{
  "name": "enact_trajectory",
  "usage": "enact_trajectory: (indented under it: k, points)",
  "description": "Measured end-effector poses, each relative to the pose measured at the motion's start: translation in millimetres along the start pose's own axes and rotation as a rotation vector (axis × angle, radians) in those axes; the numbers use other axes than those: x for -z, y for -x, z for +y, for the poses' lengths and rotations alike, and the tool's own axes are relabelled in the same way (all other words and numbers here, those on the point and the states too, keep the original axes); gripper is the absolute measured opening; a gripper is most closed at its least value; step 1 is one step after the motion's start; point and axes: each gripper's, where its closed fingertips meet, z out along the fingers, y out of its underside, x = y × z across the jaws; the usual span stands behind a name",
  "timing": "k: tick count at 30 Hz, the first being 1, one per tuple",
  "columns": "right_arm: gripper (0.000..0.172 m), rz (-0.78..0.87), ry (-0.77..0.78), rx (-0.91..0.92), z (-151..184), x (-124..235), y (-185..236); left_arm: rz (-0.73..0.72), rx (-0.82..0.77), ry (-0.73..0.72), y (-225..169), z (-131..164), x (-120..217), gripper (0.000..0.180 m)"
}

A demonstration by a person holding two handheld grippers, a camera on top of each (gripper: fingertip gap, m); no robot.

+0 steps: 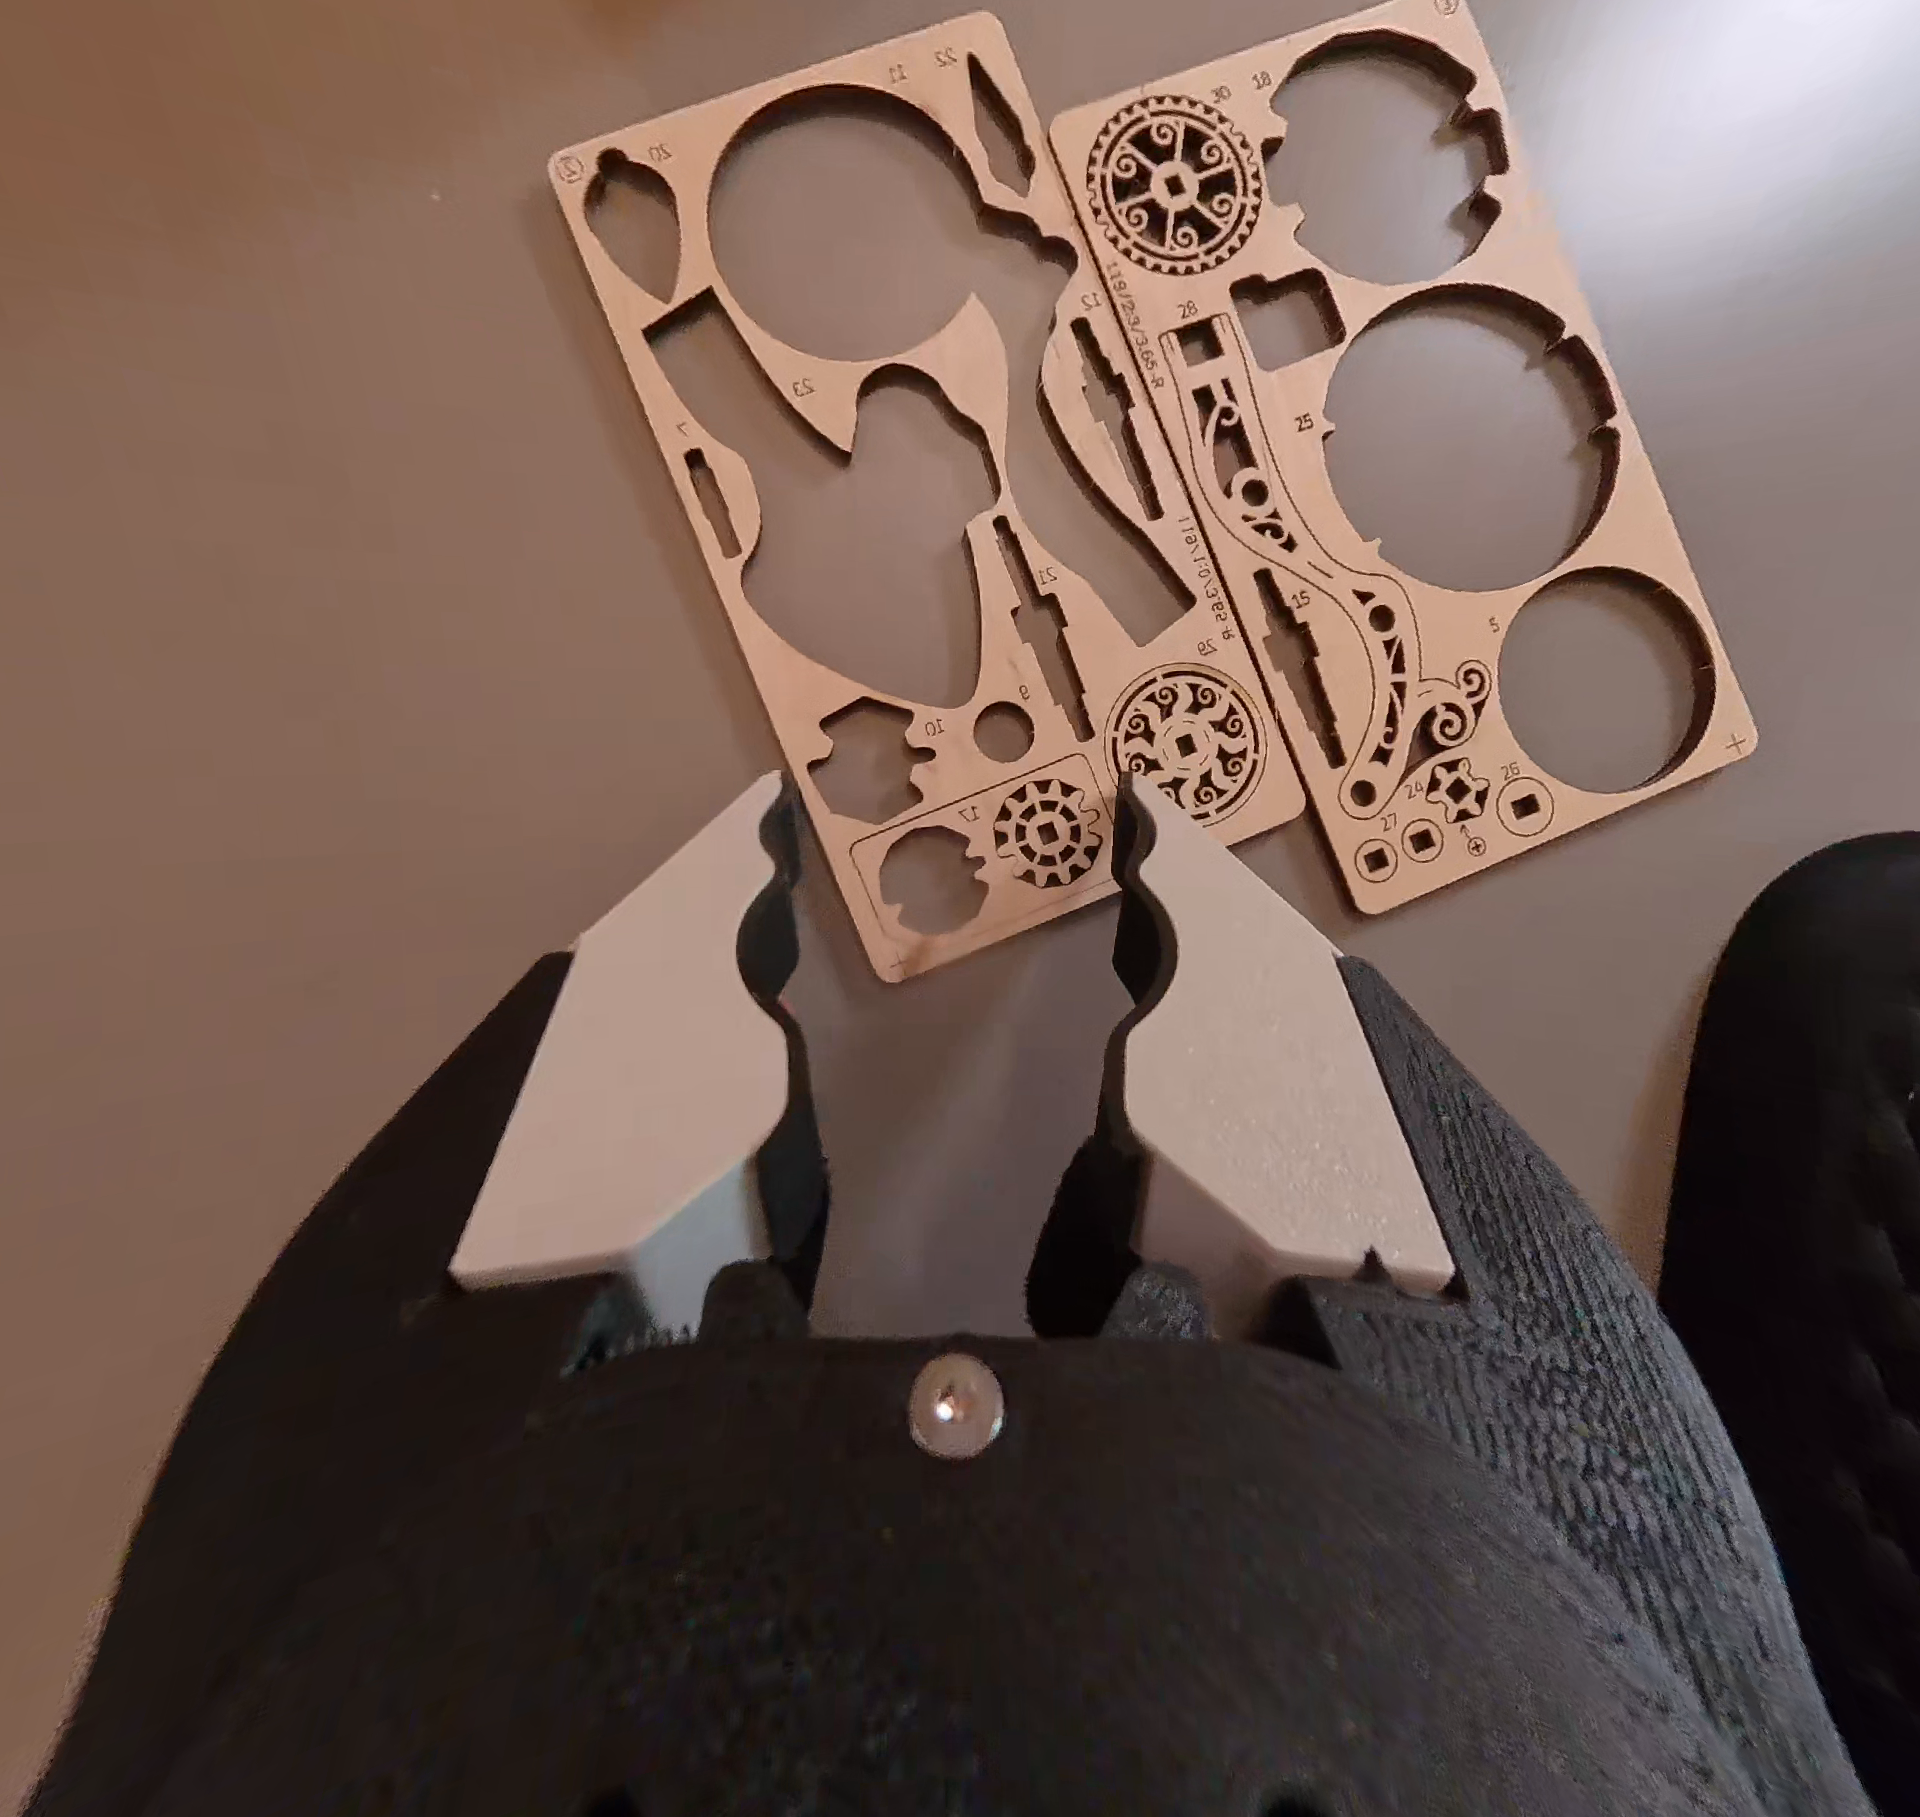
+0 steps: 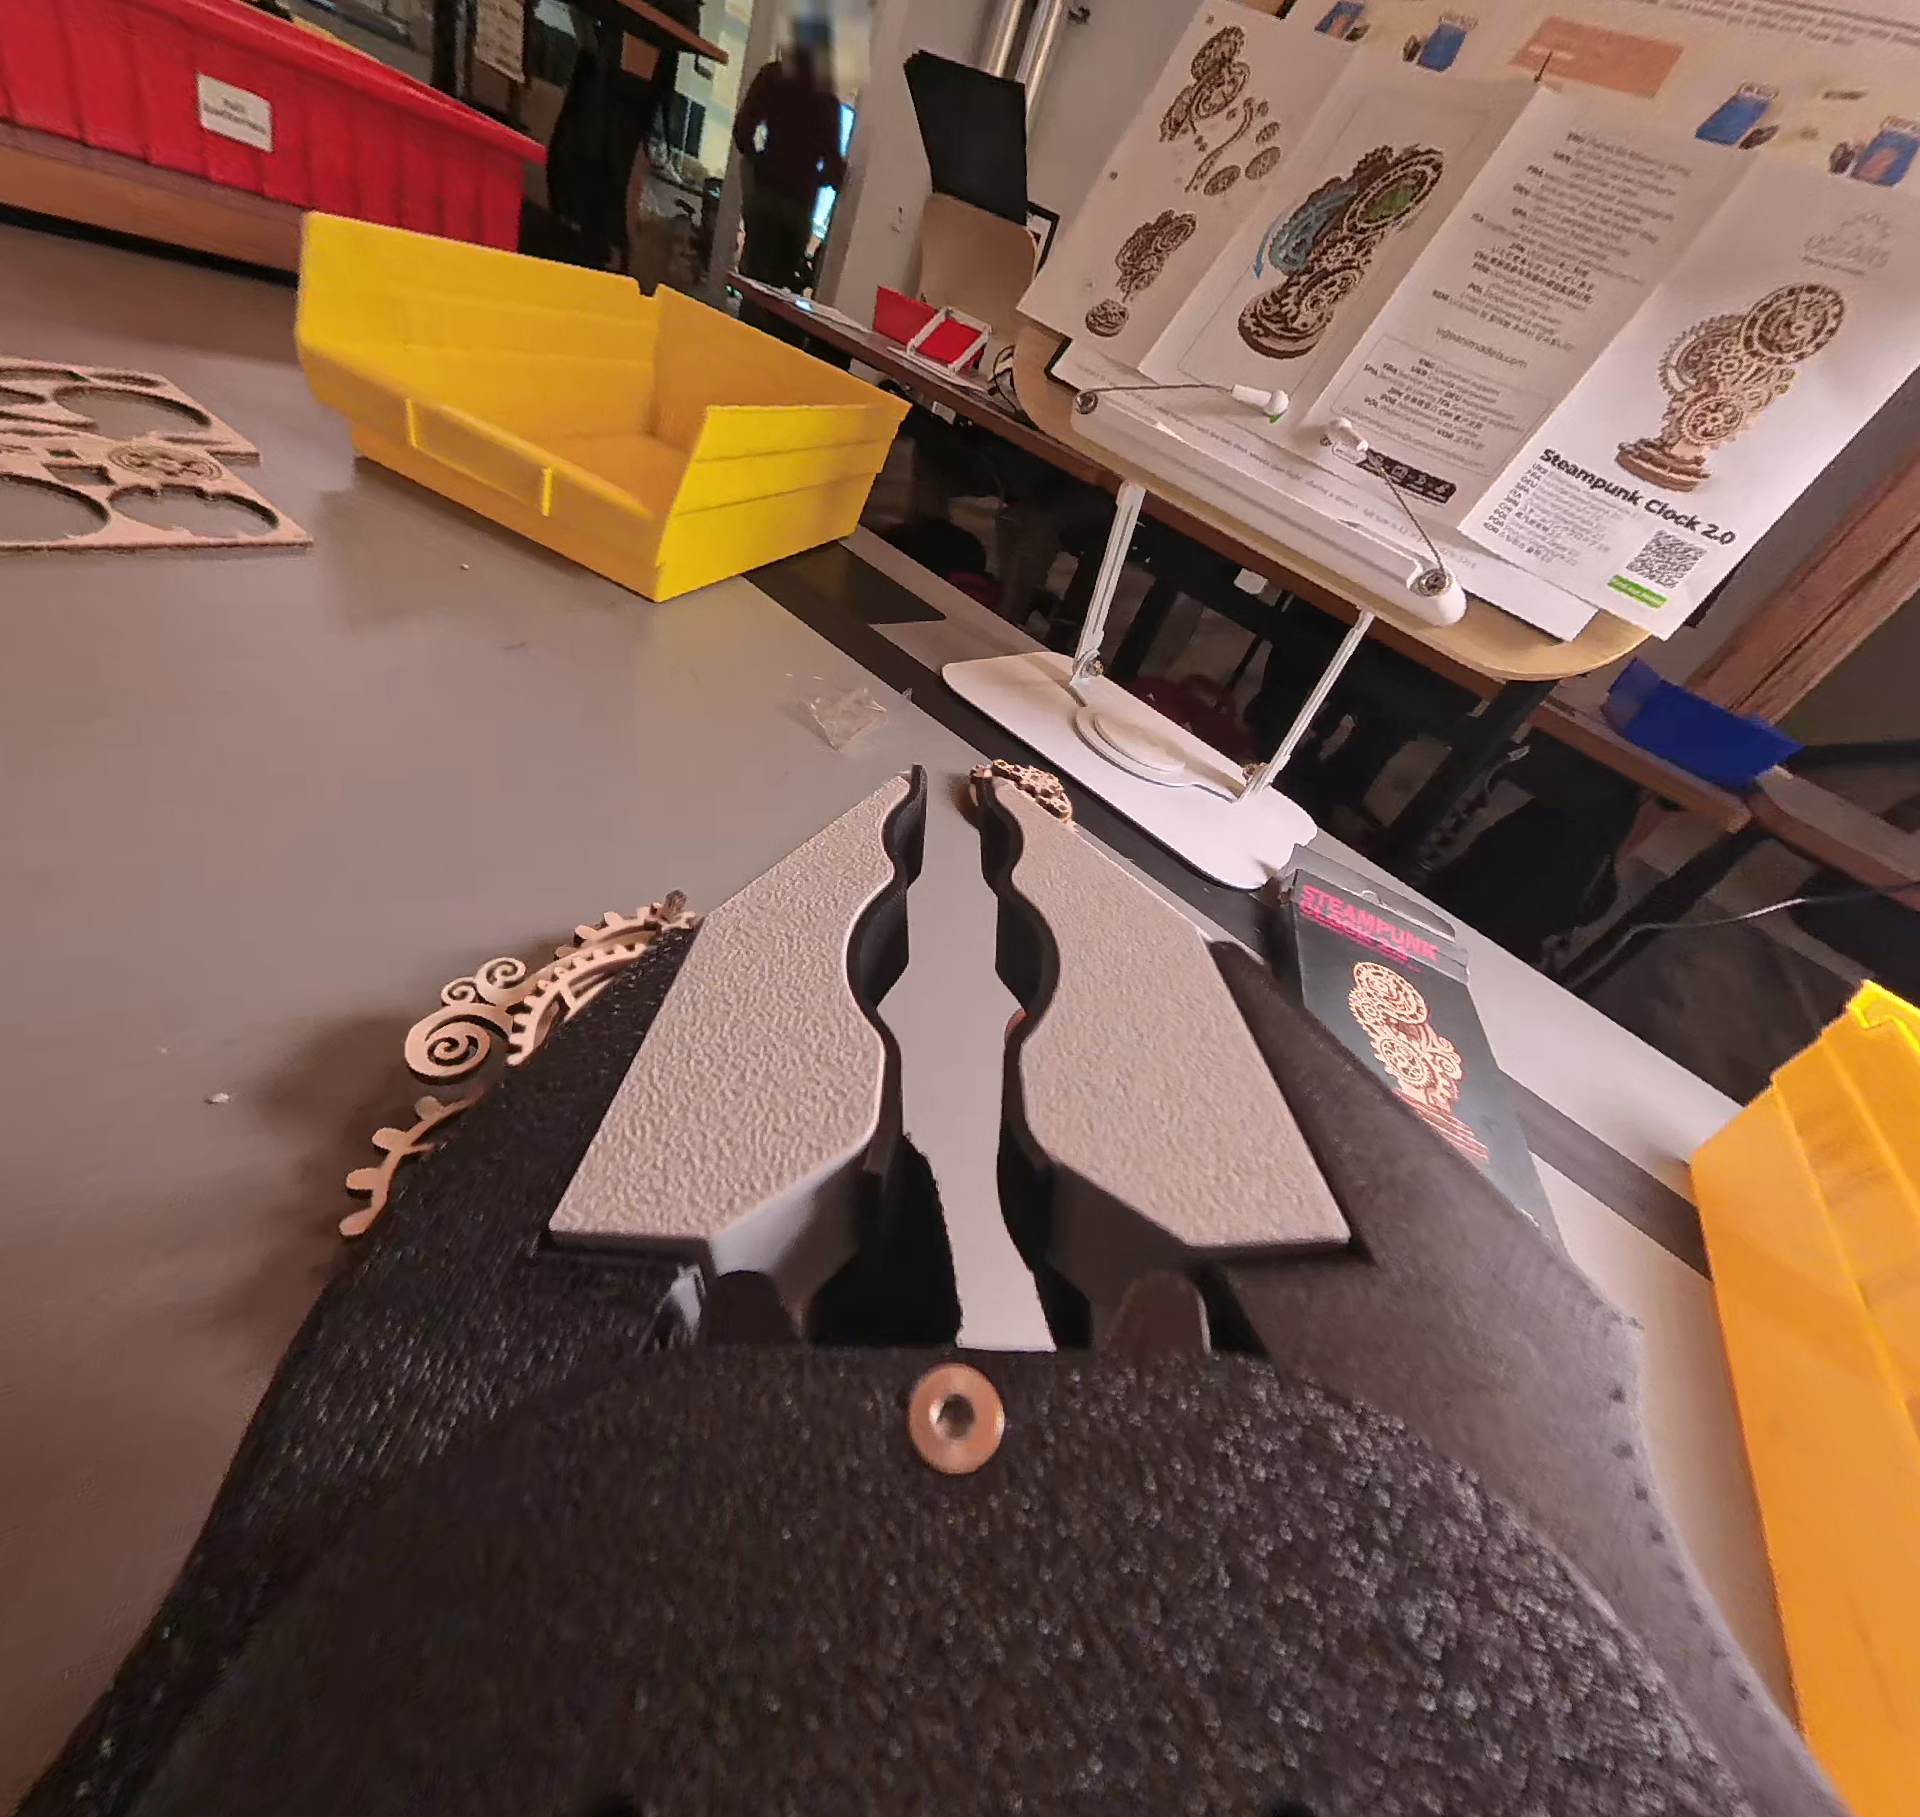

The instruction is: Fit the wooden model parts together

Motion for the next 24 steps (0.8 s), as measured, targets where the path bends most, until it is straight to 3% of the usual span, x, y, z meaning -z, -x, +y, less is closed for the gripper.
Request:
enact_trajectory:
  k: [9, 14, 18, 24]
  points:
    - [0.007, -0.007, 0.016, 0.06, 5, -2, 6, 0.014, -0.032, -0.079, -26, -22, -16, 0.058]
    - [0.007, -0.003, 0.017, 0.091, 5, -2, 7, -0.138, -0.167, -0.19, -23, -49, -3, 0.058]
    - [0.006, -0.013, 0.025, 0.079, 8, -3, 7, 0.04, -0.294, -0.201, -69, -54, 8, 0.056]
    - [0.006, -0.022, 0.028, 0.07, 9, -3, 8, 0.167, -0.58, -0.022, -116, -11, 8, 0.05]
